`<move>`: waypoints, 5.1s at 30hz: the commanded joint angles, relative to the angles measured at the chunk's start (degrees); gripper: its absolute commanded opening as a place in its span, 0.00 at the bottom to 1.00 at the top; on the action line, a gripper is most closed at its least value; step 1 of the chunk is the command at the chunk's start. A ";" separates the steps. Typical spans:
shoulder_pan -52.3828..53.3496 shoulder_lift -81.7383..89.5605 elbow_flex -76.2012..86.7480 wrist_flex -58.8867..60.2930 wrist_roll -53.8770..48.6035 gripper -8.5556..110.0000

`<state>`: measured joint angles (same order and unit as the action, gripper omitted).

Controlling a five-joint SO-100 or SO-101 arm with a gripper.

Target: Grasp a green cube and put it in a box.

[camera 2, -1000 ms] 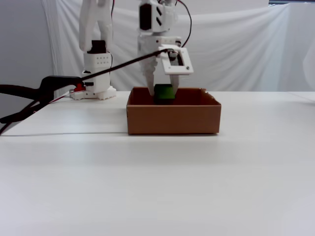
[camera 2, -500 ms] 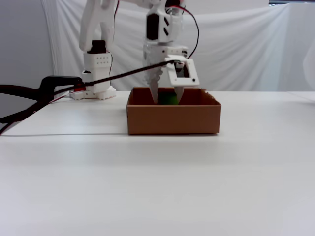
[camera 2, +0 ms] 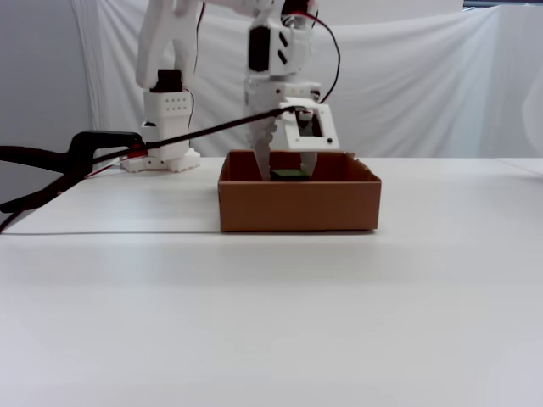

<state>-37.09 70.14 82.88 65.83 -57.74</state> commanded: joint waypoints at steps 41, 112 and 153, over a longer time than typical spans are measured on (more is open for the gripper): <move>42.80 109.69 87.36 1.76 0.97 0.26; 45.53 112.32 87.45 4.83 1.23 0.26; 45.53 112.32 87.45 4.83 1.41 0.26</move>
<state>8.17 182.02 170.60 69.87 -56.69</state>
